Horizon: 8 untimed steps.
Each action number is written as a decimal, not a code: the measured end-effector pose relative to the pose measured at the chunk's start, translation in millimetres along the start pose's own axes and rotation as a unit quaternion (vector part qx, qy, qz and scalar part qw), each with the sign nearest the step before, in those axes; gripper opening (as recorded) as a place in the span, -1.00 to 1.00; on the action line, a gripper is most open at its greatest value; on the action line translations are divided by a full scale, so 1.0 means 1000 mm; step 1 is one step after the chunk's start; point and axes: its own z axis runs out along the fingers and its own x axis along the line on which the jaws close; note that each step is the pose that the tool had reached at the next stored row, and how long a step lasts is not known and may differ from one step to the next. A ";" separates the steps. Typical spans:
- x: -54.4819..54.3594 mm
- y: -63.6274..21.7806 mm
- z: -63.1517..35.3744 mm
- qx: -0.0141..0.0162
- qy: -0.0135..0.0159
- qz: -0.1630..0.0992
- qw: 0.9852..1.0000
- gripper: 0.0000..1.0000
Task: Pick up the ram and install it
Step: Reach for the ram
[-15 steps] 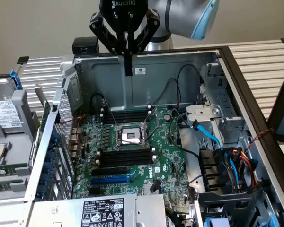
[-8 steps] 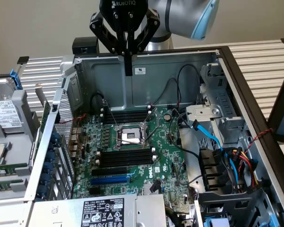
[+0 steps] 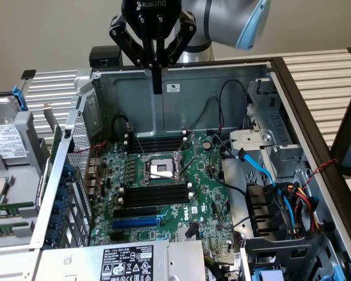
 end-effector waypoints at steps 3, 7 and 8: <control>0.013 -0.0010 -0.0002 0.000 0.000 0.000 1.000 -0.79; 0.032 -0.0022 -0.0007 0.000 0.000 0.000 1.000 -0.79; 0.036 -0.0026 -0.0008 0.000 0.000 0.000 1.000 -0.79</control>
